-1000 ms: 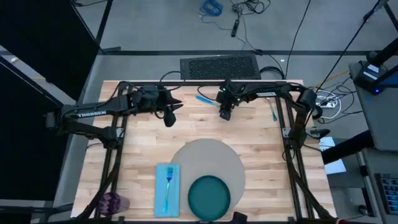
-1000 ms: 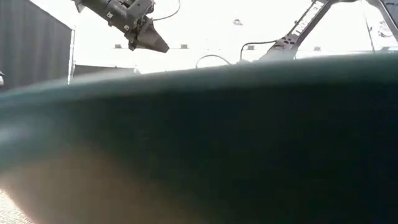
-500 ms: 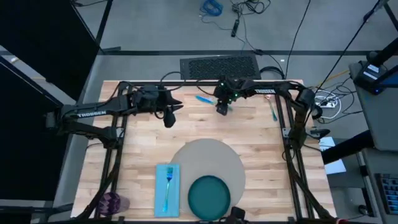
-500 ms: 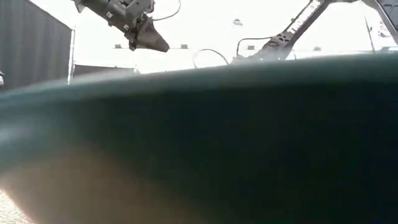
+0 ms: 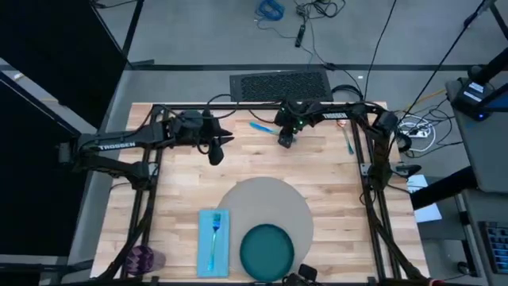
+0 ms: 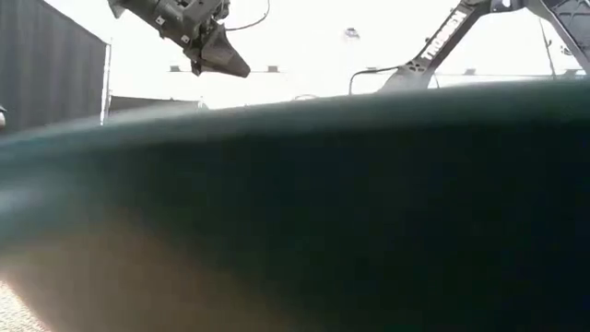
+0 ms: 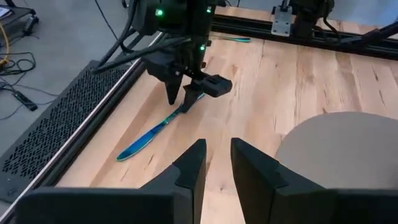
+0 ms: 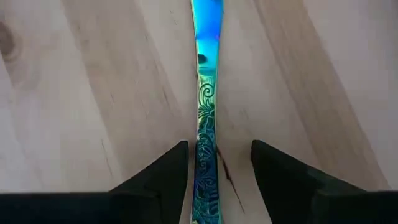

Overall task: Set table place
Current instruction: Put the blue table knife to the right of the brown table mat

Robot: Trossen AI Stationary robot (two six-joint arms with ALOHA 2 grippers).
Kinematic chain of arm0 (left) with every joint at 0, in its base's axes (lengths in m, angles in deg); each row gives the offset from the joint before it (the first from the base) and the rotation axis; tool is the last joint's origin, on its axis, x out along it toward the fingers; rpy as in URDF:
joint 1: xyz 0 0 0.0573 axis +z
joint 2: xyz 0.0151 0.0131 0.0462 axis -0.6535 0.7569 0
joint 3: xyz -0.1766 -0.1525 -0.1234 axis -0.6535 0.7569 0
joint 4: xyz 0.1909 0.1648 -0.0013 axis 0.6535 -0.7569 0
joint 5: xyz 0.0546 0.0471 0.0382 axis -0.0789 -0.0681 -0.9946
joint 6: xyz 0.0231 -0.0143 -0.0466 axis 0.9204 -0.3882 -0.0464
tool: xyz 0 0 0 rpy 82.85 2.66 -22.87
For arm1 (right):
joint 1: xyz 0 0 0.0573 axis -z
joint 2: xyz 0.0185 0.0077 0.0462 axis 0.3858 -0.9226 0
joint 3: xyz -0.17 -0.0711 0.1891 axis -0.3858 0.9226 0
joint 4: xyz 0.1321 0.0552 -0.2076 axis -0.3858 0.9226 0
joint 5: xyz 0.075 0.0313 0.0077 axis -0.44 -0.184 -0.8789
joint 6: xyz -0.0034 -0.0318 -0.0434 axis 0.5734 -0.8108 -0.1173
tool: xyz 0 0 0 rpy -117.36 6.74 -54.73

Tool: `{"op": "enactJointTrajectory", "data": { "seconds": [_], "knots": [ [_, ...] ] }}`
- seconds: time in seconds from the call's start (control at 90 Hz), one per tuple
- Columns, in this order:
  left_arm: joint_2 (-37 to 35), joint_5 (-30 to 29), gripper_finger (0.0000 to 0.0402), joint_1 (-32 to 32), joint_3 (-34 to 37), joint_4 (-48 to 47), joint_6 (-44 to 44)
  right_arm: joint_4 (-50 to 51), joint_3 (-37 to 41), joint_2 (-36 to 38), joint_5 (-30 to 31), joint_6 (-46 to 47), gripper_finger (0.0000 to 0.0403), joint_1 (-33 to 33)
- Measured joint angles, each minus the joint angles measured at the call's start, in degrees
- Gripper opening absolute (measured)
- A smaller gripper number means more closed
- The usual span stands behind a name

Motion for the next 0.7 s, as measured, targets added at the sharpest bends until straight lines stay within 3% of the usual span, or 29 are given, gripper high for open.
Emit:
{"op": "enactJointTrajectory", "data": {
  "seconds": [0.7],
  "knots": [
    [0.00, 0.00, 0.0061, 0.02, 0.00, -1.92, 0.04, 7.67, -0.02, 0.00, 1.94, 10.48, 0.0017, -2.28]
  ]
}}
